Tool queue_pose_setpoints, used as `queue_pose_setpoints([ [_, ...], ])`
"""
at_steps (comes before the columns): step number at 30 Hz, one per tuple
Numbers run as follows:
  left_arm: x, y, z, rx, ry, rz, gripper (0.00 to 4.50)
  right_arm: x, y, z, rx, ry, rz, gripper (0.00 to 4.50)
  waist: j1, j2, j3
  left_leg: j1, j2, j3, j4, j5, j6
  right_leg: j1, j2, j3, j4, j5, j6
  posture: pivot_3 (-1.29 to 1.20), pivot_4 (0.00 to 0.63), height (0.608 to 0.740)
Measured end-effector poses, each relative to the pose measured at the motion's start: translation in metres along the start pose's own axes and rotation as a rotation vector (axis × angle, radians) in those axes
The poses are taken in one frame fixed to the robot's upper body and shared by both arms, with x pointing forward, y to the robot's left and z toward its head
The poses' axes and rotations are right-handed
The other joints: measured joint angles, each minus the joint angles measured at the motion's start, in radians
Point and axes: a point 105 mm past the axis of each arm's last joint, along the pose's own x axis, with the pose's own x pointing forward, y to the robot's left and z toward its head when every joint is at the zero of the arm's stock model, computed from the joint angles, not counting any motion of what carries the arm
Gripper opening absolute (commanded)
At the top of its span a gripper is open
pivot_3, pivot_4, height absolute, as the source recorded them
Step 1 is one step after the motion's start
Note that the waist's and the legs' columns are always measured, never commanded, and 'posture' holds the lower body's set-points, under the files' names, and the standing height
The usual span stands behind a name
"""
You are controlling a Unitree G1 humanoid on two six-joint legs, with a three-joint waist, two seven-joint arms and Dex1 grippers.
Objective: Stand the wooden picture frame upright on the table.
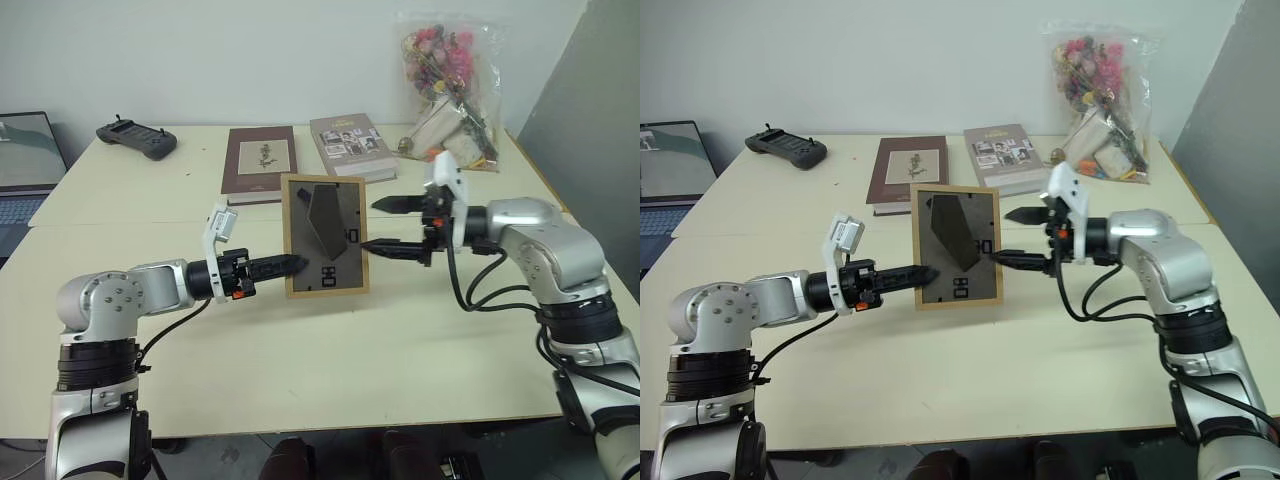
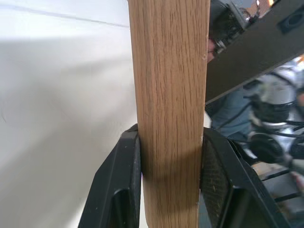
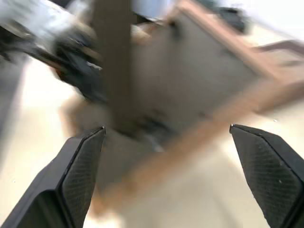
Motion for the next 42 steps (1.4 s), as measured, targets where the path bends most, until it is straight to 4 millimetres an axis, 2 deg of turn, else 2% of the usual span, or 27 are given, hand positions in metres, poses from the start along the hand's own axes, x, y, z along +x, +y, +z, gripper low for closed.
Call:
queue_pose_setpoints([
  [4,-0.005,-0.004,-0.012,-0.143,0.052,-0.048,1.31,-0.019,-0.02,-0.027,-0.617,0.119,-0.164,4.46,-0.005,0.0,0.0,0.001,0.0,0.002,0.0,0.002,-0.004,0.0,0.0,0.001,0.001,0.0,0.0,0.0,0.15,0.74],
  [7,-0.006,-0.006,-0.012,-0.22,0.045,-0.102,1.31,-0.017,-0.014,-0.04,-0.945,0.084,-0.184,4.46,-0.008,-0.001,0.0,0.002,0.001,0.002,0.0,0.004,-0.007,0.0,0.001,0.002,0.002,0.0,0.0,0.0,0.15,0.74],
  [10,-0.003,-0.011,-0.01,-0.247,0.049,-0.138,1.31,-0.001,0.003,-0.036,-1.126,-0.044,-0.162,4.46,-0.013,-0.001,0.0,0.002,0.001,0.002,0.0,0.007,-0.012,-0.002,0.002,0.004,0.003,0.0,0.0,0.0,0.15,0.74],
  [13,0.0,-0.016,-0.012,-0.255,0.071,-0.162,1.31,0.021,0.015,-0.019,-1.233,-0.196,-0.182,4.46,-0.014,-0.001,0.0,0.002,0.001,0.002,0.0,0.007,-0.012,-0.002,0.002,0.004,0.003,0.0,-0.001,0.0,0.15,0.74],
  [17,0.001,-0.022,-0.02,-0.276,0.098,-0.184,1.31,0.036,0.021,0.0,-1.307,-0.32,-0.218,4.46,-0.008,-0.001,0.0,0.002,0.001,0.002,0.0,0.007,-0.012,-0.002,0.002,0.004,0.002,0.0,-0.001,0.0,0.15,0.74],
  [21,0.003,-0.025,-0.026,-0.287,0.099,-0.182,1.31,0.04,0.024,0.012,-1.332,-0.407,-0.219,3.72,-0.002,-0.001,0.0,0.002,0.0,0.002,0.0,0.007,-0.012,-0.001,0.001,0.003,0.002,0.0,-0.001,0.0,0.15,0.74],
  [28,0.003,-0.031,-0.027,-0.294,0.065,-0.184,1.31,0.036,0.033,0.006,-1.331,-0.446,-0.17,2.14,-0.004,-0.001,0.0,0.002,0.0,0.002,0.0,0.007,-0.012,0.0,0.001,0.004,0.002,0.0,-0.001,0.0,0.15,0.74],
  [32,0.005,-0.033,-0.028,-0.293,0.063,-0.195,1.31,0.034,0.034,0.003,-1.341,-0.438,-0.149,1.44,-0.005,-0.001,0.0,0.003,0.0,0.002,-0.001,0.007,-0.012,0.0,0.001,0.004,0.002,0.0,-0.001,0.0,0.15,0.74],
  [33,0.005,-0.033,-0.029,-0.295,0.061,-0.194,2.0,0.034,0.034,0.003,-1.342,-0.436,-0.147,1.42,-0.005,-0.001,0.0,0.003,0.0,0.002,-0.001,0.007,-0.012,0.0,0.001,0.004,0.002,0.0,-0.001,0.0,0.15,0.74],
  [34,0.006,-0.032,-0.029,-0.295,0.059,-0.191,2.04,0.033,0.034,0.002,-1.343,-0.433,-0.145,1.42,-0.006,-0.001,0.0,0.002,0.0,0.002,-0.001,0.007,-0.012,0.0,0.002,0.004,0.002,0.0,-0.001,0.0,0.15,0.74],
  [42,0.004,-0.02,-0.015,-0.249,-0.057,-0.088,3.57,0.026,0.036,-0.007,-1.228,-0.412,-0.064,1.35,-0.006,-0.001,0.0,0.003,0.001,0.002,0.0,0.007,-0.012,0.001,0.001,0.003,0.001,0.0,-0.001,0.0,0.15,0.74],
])
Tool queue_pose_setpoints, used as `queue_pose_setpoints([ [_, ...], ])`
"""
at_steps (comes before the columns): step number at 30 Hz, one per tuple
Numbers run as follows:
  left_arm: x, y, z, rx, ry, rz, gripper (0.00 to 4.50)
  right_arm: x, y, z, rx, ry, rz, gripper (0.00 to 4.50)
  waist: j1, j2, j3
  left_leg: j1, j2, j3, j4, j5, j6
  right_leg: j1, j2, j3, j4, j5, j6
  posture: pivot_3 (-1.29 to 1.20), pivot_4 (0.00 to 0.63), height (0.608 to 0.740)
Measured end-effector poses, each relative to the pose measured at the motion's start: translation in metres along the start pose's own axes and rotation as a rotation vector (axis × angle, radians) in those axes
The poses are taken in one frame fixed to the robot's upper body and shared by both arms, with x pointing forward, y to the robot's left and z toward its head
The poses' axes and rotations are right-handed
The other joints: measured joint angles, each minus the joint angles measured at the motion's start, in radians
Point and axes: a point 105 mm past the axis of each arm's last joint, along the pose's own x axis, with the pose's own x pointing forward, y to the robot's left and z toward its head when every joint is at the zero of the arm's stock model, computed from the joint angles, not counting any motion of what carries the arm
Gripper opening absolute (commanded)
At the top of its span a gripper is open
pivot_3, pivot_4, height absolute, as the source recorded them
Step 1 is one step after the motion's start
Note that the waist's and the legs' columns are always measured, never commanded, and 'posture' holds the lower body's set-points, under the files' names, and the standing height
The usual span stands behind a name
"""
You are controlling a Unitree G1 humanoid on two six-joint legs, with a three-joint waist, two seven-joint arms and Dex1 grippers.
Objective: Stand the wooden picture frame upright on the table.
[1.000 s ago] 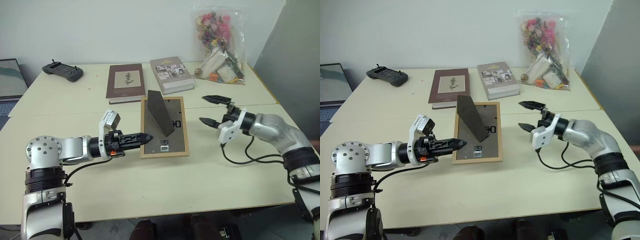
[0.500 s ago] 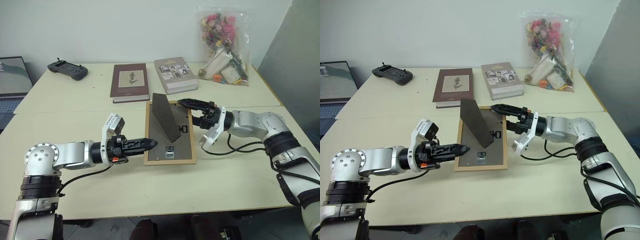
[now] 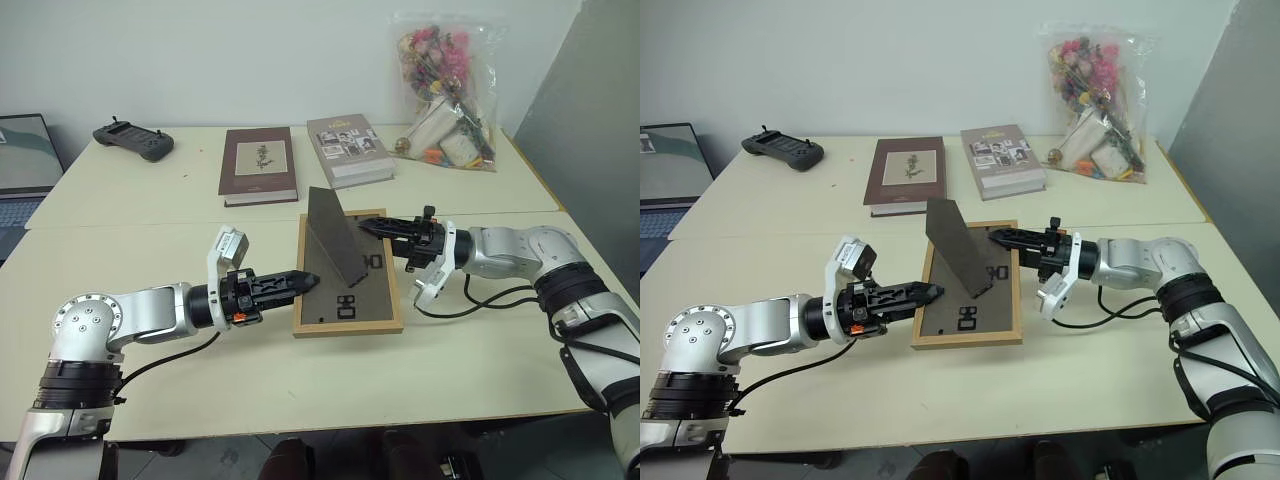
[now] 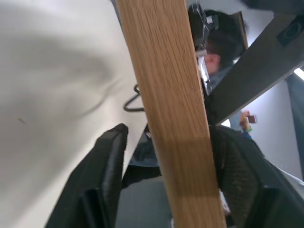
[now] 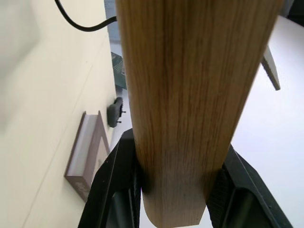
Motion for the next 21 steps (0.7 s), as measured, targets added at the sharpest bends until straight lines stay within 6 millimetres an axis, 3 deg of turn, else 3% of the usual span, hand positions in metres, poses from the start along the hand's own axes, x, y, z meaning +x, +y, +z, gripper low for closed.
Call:
queue_pose_setpoints([
  [5,-0.023,-0.003,0.036,0.21,-0.205,0.16,4.49,-0.001,-0.006,-0.018,0.271,0.134,-0.001,1.35,-0.003,-0.001,0.0,0.001,0.002,-0.001,0.0,0.0,0.001,0.003,0.0,-0.001,-0.002,0.0,0.0,0.0,0.15,0.74],
  [8,-0.03,-0.004,0.044,0.406,-0.274,0.3,4.5,0.003,0.008,-0.03,0.649,0.23,0.065,1.35,-0.002,0.0,0.0,0.002,0.003,-0.001,0.0,-0.003,0.005,0.004,0.0,-0.002,-0.002,0.0,0.0,0.0,0.15,0.74],
  [11,-0.027,-0.007,0.047,0.67,-0.31,0.474,4.5,0.014,0.023,-0.04,1.135,0.275,0.043,1.35,0.001,0.0,0.001,0.002,0.002,-0.002,-0.001,-0.003,0.006,0.004,0.0,-0.003,-0.002,0.0,-0.001,0.0,0.15,0.74],
  [15,-0.014,-0.013,0.033,0.955,-0.313,0.58,4.5,0.026,0.029,-0.045,1.573,0.254,0.013,1.35,0.01,0.0,0.001,0.002,0.001,-0.001,-0.001,-0.003,0.006,0.003,-0.001,-0.002,-0.002,0.0,-0.001,0.0,0.15,0.74],
  [18,-0.001,-0.006,0.019,1.031,-0.313,0.604,4.5,0.042,0.034,-0.045,1.739,0.221,0.008,1.35,0.014,0.0,0.001,0.002,0.001,-0.002,-0.002,-0.003,0.006,0.003,0.0,-0.002,-0.001,0.0,-0.001,0.0,0.15,0.74],
  [21,0.008,0.005,0.002,1.077,-0.271,0.617,4.5,0.047,0.055,-0.044,1.856,0.25,0.007,1.35,0.016,0.0,0.001,0.001,0.001,0.0,-0.002,-0.003,0.006,0.002,-0.001,-0.002,-0.001,0.0,-0.001,0.0,0.15,0.74],
])
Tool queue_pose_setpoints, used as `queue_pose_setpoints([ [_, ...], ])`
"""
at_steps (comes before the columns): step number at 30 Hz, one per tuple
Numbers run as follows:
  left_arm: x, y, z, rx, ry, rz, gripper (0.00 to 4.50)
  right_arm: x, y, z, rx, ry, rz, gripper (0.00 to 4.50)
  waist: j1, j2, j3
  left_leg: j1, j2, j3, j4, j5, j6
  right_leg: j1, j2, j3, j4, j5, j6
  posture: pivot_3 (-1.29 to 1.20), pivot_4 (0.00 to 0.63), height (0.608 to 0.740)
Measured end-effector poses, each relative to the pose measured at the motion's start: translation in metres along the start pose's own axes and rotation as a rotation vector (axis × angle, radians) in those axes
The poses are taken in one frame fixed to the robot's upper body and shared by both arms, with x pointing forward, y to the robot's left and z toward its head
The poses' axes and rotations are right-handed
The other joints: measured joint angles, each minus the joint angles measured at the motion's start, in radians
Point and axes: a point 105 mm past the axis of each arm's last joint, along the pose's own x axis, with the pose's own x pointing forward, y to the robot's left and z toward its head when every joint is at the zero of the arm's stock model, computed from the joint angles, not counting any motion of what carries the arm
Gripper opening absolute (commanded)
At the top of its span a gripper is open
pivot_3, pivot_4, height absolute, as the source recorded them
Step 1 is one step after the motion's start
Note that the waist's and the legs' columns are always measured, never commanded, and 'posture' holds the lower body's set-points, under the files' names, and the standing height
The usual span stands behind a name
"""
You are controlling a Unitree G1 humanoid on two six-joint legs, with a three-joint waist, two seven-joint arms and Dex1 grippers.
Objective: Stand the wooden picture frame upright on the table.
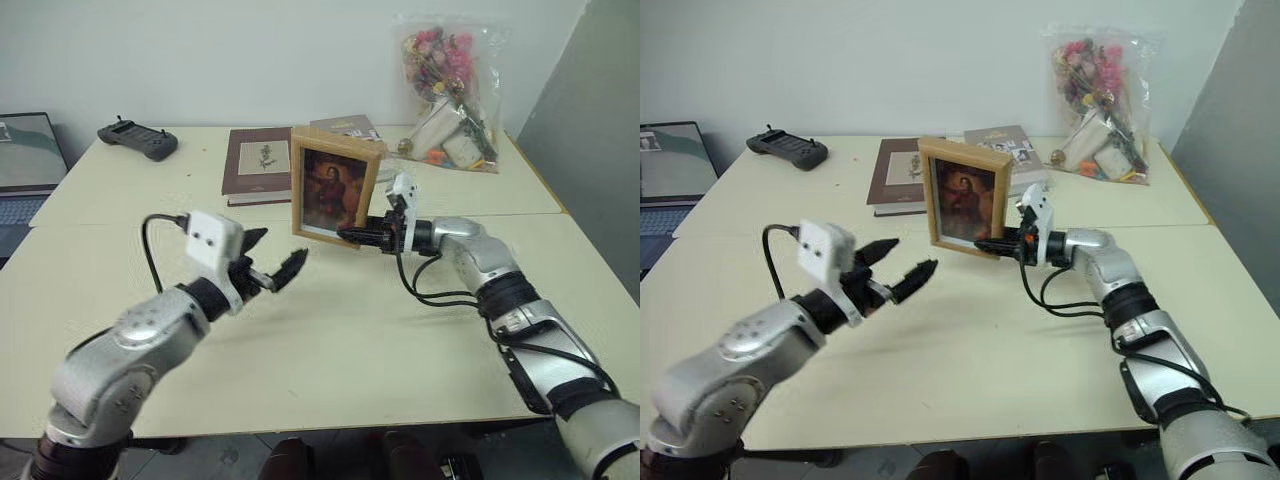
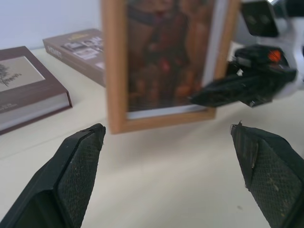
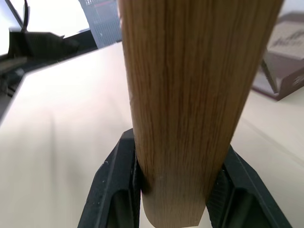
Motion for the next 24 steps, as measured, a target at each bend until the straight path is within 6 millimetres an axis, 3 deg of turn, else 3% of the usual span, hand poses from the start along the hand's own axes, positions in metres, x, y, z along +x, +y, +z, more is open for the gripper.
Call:
queue_pose_setpoints([
  [7,-0.003,-0.002,-0.023,0.008,0.004,0.046,4.5,0.002,-0.008,-0.044,0.101,0.087,-0.049,1.35,0.009,0.0,0.0,-0.002,0.0,0.001,0.0,0.0,0.001,-0.002,0.0,0.0,0.001,0.0,0.0,0.0,0.15,0.74],
  [9,-0.005,0.001,-0.032,0.009,0.03,0.061,4.5,0.003,-0.007,-0.05,0.106,0.076,-0.055,2.04,0.009,0.0,0.0,-0.002,0.0,0.001,0.0,0.0,0.001,-0.002,0.0,0.0,0.001,0.0,0.0,0.0,0.15,0.74],
  [10,-0.005,0.0,-0.033,0.011,0.03,0.06,4.5,0.002,-0.008,-0.05,0.101,0.075,-0.057,2.06,0.009,0.0,0.0,-0.002,0.0,0.0,0.0,0.0,0.001,-0.002,0.0,0.0,0.001,0.0,0.0,0.0,0.15,0.74],
  [17,-0.002,-0.001,-0.031,0.035,0.019,0.018,4.5,-0.001,-0.007,-0.061,0.067,0.106,-0.056,3.65,0.01,0.0,0.0,-0.001,0.0,0.0,0.001,0.0,0.001,-0.001,0.0,-0.001,0.001,0.0,0.0,0.0,0.15,0.74],
  [20,-0.003,0.008,-0.029,0.026,0.018,0.022,4.5,-0.015,-0.01,-0.065,0.044,0.126,-0.073,4.41,0.011,0.0,0.0,-0.001,0.0,0.0,0.001,-0.001,0.001,-0.001,0.0,-0.001,0.001,0.0,0.0,0.0,0.15,0.74],
  [23,-0.006,0.019,-0.029,-0.012,0.026,0.026,4.5,-0.042,-0.019,-0.066,-0.025,0.186,-0.119,4.46,0.016,0.0,0.0,-0.002,0.0,0.0,0.001,-0.001,0.001,-0.001,0.0,-0.002,0.0,0.0,0.0,0.0,0.15,0.74],
  [24,-0.007,0.024,-0.029,-0.031,0.04,0.011,4.5,-0.062,-0.02,-0.068,-0.055,0.236,-0.135,4.46,0.021,0.0,0.0,-0.003,0.0,-0.001,0.001,-0.001,0.001,-0.001,-0.001,-0.003,0.0,0.0,0.0,0.0,0.15,0.74],
])
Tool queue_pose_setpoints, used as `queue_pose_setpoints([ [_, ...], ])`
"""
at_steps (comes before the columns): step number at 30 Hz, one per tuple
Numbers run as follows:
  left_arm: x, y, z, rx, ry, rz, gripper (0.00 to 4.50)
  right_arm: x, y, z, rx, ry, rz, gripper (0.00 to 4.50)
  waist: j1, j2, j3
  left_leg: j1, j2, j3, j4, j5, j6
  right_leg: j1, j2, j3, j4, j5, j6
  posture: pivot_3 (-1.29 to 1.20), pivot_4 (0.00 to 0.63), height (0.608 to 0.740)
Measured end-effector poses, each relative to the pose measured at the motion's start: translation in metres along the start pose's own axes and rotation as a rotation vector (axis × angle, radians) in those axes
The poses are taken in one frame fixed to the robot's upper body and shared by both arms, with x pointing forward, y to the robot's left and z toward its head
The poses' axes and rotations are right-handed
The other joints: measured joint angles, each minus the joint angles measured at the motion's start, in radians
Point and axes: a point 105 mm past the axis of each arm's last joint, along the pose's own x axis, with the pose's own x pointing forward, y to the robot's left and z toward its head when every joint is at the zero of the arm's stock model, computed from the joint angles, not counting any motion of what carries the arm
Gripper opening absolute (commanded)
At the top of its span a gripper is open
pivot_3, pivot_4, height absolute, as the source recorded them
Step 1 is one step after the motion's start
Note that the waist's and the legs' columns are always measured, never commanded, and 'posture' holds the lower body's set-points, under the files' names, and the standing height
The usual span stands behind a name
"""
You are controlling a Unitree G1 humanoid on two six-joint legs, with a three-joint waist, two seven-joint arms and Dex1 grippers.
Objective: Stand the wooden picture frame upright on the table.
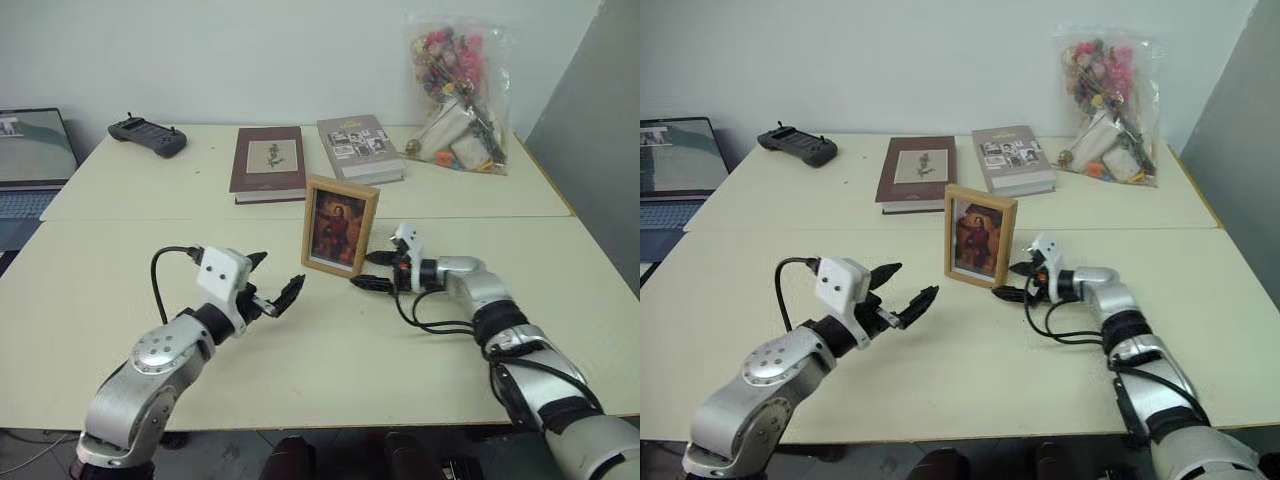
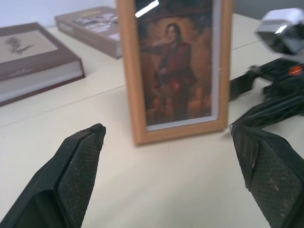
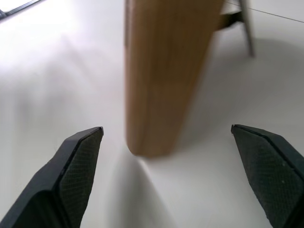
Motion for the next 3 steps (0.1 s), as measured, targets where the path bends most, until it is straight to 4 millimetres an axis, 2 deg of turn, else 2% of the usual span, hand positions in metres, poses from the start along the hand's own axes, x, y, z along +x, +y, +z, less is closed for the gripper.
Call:
queue_pose_setpoints([
  [3,-0.012,0.028,0.007,-0.011,0.051,-0.005,4.5,-0.053,-0.001,-0.01,-0.059,0.13,-0.022,4.46,0.0,0.001,0.0,0.0,0.0,0.0,0.0,-0.001,0.002,0.0,0.0,-0.001,0.0,0.0,0.0,0.0,0.15,0.74],
])
